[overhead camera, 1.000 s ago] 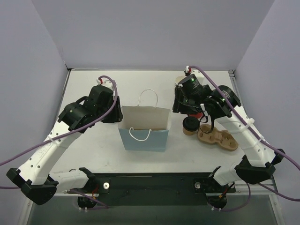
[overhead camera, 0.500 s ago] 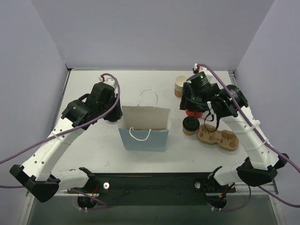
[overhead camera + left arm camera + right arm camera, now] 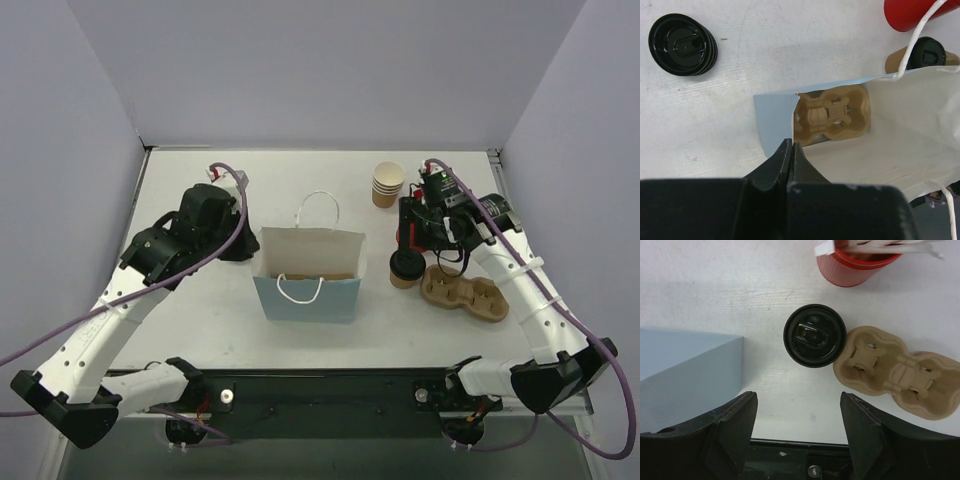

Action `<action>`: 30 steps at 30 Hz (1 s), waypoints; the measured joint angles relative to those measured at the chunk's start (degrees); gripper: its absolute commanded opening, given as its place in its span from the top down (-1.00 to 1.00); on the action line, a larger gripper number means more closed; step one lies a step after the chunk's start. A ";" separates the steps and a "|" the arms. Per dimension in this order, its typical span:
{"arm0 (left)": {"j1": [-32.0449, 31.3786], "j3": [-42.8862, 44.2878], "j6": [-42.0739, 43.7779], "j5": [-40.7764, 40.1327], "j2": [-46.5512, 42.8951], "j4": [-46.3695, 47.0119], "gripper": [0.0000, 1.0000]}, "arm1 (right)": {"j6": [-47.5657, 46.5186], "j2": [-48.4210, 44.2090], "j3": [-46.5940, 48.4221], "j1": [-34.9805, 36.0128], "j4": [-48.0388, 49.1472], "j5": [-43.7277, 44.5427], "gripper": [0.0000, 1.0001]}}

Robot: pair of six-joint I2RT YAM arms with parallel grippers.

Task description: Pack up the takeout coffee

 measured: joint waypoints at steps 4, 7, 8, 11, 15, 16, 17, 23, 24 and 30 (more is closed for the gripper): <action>0.09 -4.46 3.37 2.75 -4.46 4.55 1.00 | -3.91 -0.66 -6.34 -0.52 4.63 -4.74 -0.54; 0.20 -9.51 6.34 5.51 -9.66 9.81 1.00 | -6.05 -0.63 -9.57 -0.52 7.91 -6.88 -0.59; 0.24 -11.52 7.28 6.58 -11.76 11.58 1.00 | -6.58 -0.63 -10.58 -0.61 9.03 -7.15 -0.61; 0.35 -16.41 9.70 9.03 -17.29 15.93 1.00 | -7.87 0.39 -12.07 -1.46 10.84 -7.15 -0.65; 0.37 -18.93 11.37 10.88 -20.35 18.75 1.00 | -9.64 4.13 -12.17 -2.45 13.25 -6.10 -0.67; 0.37 -19.10 11.65 11.26 -20.52 19.04 1.00 | -10.14 4.98 -12.46 -2.56 13.99 -6.01 -0.66; 0.39 -19.26 11.91 11.72 -20.72 19.34 1.00 | -10.67 5.68 -12.85 -2.75 14.67 -6.01 -0.67; 0.42 -22.18 12.17 13.88 -22.91 21.44 1.00 | -13.77 6.99 -15.80 -3.72 16.79 -6.08 -0.66; 0.44 -23.08 12.04 14.16 -23.87 21.92 1.00 | -14.29 6.99 -16.20 -3.93 17.07 -6.10 -0.65; 0.46 -29.46 10.38 14.51 -30.62 22.60 1.00 | -15.67 6.16 -20.65 -4.11 19.76 -6.10 -0.68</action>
